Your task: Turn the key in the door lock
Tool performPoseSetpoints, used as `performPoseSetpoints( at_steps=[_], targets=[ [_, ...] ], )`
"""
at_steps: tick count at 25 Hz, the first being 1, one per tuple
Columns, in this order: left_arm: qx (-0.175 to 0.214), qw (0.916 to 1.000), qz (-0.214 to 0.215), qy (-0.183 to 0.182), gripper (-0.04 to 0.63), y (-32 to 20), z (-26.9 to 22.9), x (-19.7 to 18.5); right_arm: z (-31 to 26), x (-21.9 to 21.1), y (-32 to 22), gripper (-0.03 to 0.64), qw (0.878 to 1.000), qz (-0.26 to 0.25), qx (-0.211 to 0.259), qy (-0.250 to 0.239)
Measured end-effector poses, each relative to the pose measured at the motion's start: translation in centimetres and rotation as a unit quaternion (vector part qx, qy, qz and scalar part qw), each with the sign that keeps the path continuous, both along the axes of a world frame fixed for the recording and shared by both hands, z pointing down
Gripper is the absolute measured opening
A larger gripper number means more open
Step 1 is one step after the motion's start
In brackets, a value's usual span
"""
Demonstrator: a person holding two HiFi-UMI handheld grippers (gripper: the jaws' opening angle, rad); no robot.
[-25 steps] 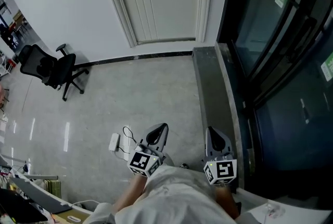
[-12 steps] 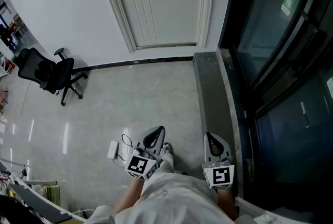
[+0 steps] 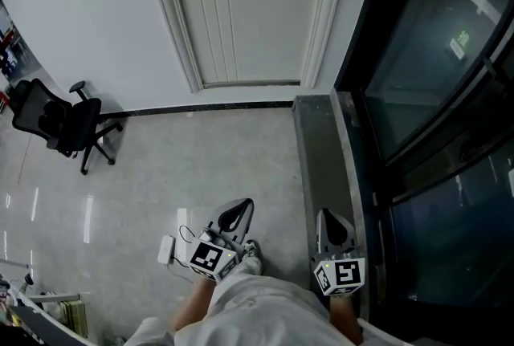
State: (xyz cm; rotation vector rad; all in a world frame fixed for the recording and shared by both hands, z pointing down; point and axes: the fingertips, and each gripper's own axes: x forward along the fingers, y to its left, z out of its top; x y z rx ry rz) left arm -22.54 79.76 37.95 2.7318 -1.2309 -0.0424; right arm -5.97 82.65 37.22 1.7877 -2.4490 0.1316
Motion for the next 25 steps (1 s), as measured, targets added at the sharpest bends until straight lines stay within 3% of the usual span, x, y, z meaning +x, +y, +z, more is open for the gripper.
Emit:
performPoseSetpoints(
  at_steps=[3,9,15,22,25],
  targets=[
    [-0.005,0.9993,0.023,0.028,0.005,-2.9,-0.2,-0.9,0.0,-0.9,-2.6,0.002,1.000,0.004,-0.001,0.007],
    [0.021,0.9966,0.077,0.022,0.005,-5.9,-0.6,-1.5,0.6,-3.5,-5.9,0.002,0.999,0.005,-0.002,0.053],
    [0.044,0.9947,0.092,0.004,0.005,-8.1,-1.6,-2.8,0.7,-5.4,-8.4,0.002,0.999,0.008,-0.006,0.046],
    [0.027,0.9921,0.121,0.019,0.005,-10.2,-0.8,-1.9,1.3,-4.4,-11.0,0.002,0.999,0.024,-0.010,0.045],
    [0.047,0.9921,0.113,0.024,0.005,-11.5,-1.3,-1.1,1.5,-3.6,-12.8,0.002,0.999,0.024,-0.014,0.031]
  ],
)
